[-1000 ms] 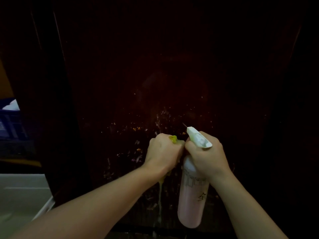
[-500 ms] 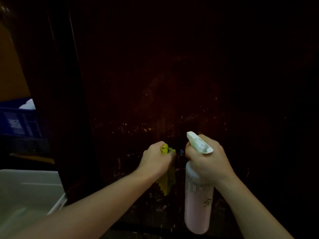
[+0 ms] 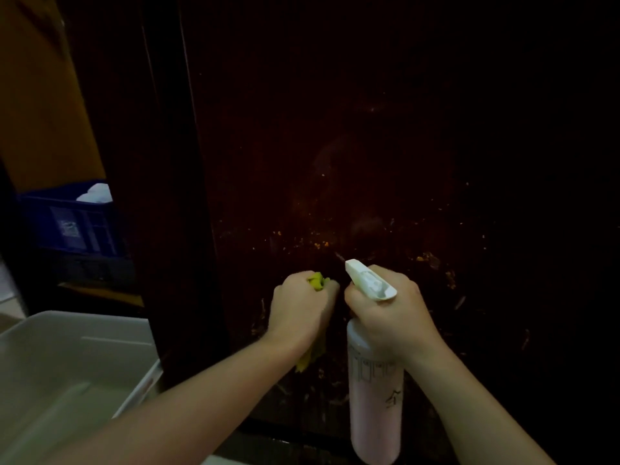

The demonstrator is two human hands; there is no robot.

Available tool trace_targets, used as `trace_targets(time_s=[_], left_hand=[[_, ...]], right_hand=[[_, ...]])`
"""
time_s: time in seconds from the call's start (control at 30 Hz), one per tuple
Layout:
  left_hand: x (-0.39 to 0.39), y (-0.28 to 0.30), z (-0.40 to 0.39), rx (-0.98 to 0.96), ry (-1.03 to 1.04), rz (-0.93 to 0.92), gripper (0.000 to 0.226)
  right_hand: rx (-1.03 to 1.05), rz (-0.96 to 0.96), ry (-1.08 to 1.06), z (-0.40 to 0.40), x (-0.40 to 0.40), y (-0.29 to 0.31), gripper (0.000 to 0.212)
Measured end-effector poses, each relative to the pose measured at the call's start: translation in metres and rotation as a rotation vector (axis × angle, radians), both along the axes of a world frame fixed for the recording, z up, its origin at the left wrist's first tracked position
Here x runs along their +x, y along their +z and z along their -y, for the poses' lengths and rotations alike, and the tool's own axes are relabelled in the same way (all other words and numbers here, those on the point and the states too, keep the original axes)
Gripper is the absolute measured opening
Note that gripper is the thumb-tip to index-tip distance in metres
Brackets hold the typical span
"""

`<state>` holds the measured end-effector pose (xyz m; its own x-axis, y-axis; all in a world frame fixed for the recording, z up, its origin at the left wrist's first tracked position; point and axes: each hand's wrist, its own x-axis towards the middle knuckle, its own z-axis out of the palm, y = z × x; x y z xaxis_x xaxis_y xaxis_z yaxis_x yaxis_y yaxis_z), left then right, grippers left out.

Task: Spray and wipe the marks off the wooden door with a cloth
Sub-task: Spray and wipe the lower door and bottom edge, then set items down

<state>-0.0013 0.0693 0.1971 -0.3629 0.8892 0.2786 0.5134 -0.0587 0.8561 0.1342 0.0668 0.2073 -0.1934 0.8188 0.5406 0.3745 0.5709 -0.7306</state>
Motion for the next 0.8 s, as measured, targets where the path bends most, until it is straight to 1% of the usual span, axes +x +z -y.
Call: trace_targets(time_s=[0.07,0.23,0.33,0.43,0.47,0.6,0.63,0.7,0.8], left_hand=[[-0.007,0.005,-0.001,0.034,0.033,0.018,0.033],[-0.018,0.004,-0.004,0.055,0.049,0.072,0.035],[-0.022,-0.004,-0.004,0.075,0.035,0.116,0.028],[-0.026,-0.010,-0.004,0.130,0.042,0.161,0.028],[-0.027,-0.012,-0.004,0.153,0.051,0.161,0.029],[-0.029,-0.013,-0.005,0.233,0.073,0.174,0.027],[-0.029,-0.013,-0.005,0.251,0.071,0.186,0.026],[-0.030,-0.013,-0.004,0.278,0.070,0.206,0.025],[-0.032,-0.010,-0.003,0.285,0.058,0.253,0.025]], right_hand=[[0.016,0.012,-0.005,0.001,-0.006,-0.002,0.022],[-0.100,-0.017,0.085,-0.002,-0.014,-0.001,0.017],[-0.048,-0.016,0.095,-0.002,-0.019,-0.001,0.015],[0.080,0.071,0.016,-0.002,-0.024,-0.005,0.030],[0.090,0.089,-0.001,-0.002,-0.026,-0.005,0.032],[0.013,0.100,0.038,-0.004,-0.027,-0.003,0.024],[-0.016,0.098,0.052,-0.004,-0.027,-0.002,0.020],[-0.067,0.026,0.063,-0.005,-0.029,0.002,0.014],[-0.047,-0.038,0.040,-0.004,-0.030,0.004,0.019]])
